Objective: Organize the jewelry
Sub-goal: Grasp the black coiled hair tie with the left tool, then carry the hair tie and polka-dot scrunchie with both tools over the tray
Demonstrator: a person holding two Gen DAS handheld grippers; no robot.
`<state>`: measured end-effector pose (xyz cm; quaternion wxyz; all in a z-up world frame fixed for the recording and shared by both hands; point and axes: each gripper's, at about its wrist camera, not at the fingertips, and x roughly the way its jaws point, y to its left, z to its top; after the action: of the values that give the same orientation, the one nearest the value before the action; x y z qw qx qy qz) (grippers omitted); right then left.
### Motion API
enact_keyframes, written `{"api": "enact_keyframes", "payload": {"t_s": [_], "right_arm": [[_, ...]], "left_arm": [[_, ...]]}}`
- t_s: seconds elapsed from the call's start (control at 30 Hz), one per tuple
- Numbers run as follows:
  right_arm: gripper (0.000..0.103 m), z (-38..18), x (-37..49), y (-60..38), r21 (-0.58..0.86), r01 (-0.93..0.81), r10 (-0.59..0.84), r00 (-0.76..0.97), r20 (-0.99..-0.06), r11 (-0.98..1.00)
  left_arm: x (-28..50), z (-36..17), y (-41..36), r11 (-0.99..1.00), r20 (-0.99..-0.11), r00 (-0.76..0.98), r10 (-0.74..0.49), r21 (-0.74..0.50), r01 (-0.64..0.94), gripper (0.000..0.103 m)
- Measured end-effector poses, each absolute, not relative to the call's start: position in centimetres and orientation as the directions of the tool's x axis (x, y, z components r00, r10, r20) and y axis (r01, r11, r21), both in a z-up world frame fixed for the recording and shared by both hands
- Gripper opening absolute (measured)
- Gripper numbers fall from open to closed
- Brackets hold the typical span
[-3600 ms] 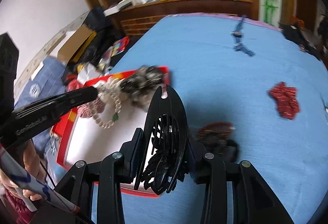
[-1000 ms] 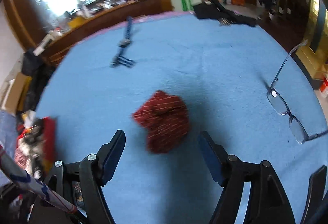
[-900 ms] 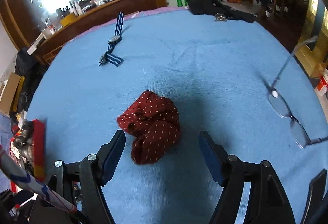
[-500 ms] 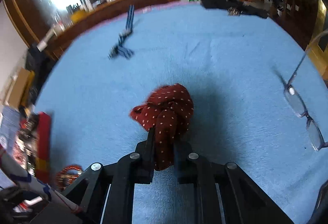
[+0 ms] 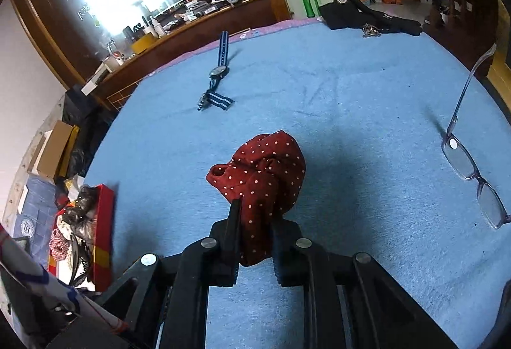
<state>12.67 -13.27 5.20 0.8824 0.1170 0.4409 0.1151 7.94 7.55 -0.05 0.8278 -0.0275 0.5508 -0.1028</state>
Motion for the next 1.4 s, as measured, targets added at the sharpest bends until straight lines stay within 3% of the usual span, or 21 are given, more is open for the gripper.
{"api": "enact_keyframes", "payload": {"t_s": [0.13, 0.4, 0.7, 1.03, 1.4], "right_arm": [[0.018, 5.4, 12.4, -13.2, 0.309, -0.108, 0.311, 0.590, -0.745, 0.945], [0.018, 6.7, 9.9, -13.7, 0.342, -0.120, 0.340, 0.619, -0.708, 0.932], [0.018, 7.3, 1.8, -15.0, 0.391, -0.125, 0.376, 0.636, -0.673, 0.912], [0.018, 8.6, -4.0, -16.2, 0.313, -0.074, 0.279, 0.673, -0.685, 0.947], [0.018, 10.6, -7.1, -16.7, 0.315, -0.080, 0.277, 0.707, -0.651, 0.946]], "left_arm": [[7.3, 0.7, 8.0, 0.974, -0.885, 0.407, -0.225, -0.188, 0.131, 0.007], [5.1, 3.6, 8.4, 0.956, -0.834, 0.468, -0.293, -0.249, 0.155, 0.007], [1.3, 6.6, 6.0, 0.943, -0.772, 0.546, -0.326, -0.230, 0.239, 0.007], [-1.9, 7.4, 4.7, 0.932, -0.744, 0.566, -0.356, -0.237, 0.275, 0.007], [-4.8, 9.6, 4.5, 0.926, -0.708, 0.603, -0.369, -0.225, 0.303, 0.007]]}}
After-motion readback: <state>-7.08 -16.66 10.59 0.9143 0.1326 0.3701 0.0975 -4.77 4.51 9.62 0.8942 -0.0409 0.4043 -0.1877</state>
